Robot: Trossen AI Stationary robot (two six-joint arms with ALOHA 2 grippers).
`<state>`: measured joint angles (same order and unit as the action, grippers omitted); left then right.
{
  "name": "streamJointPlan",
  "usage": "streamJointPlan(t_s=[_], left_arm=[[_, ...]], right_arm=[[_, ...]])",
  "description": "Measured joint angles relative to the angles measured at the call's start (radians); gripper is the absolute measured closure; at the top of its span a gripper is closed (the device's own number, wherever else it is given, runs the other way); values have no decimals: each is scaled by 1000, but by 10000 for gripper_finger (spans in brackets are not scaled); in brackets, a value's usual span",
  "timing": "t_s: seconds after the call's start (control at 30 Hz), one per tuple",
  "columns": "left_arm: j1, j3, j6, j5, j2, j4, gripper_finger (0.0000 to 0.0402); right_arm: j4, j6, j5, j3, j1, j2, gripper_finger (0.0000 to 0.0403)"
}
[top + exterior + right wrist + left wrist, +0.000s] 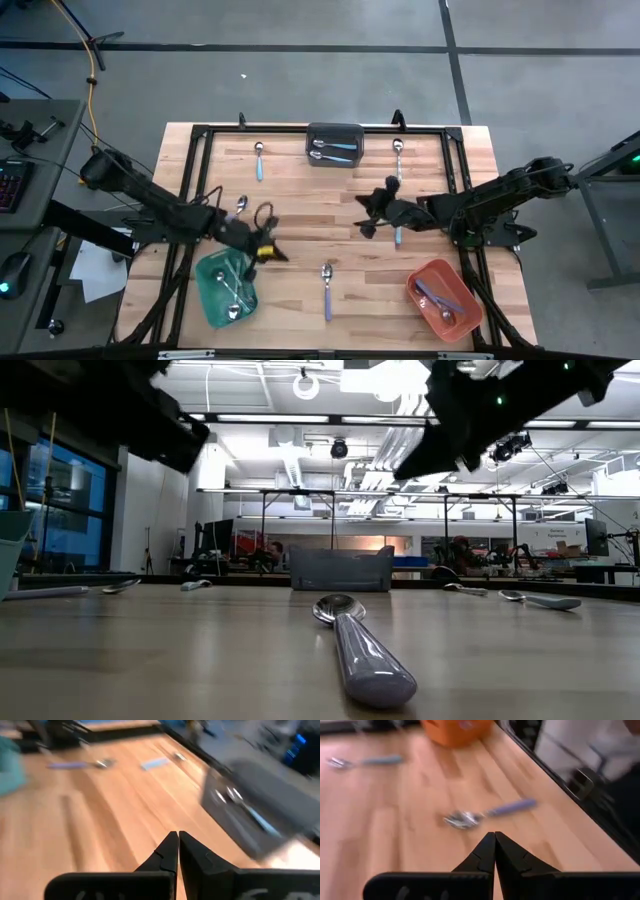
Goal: Sort silverware by color (type)
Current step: Put the blue spoon into the black bin
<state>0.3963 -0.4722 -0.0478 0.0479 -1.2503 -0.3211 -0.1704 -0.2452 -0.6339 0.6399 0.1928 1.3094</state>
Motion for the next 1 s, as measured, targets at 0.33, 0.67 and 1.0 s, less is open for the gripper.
streamJointPlan(t_s=[0.33, 0.67, 1.0], left_arm=[[-260, 186, 28, -3, -76, -509, 401], [-423, 199, 24, -3, -171, -620, 401], [-449, 199, -45, -4, -271, -690, 401]], right_arm=[[418, -456, 21, 0, -141, 0, 388], [754, -731, 430, 0, -298, 0, 291], [913, -972, 421, 0, -227, 1, 277]])
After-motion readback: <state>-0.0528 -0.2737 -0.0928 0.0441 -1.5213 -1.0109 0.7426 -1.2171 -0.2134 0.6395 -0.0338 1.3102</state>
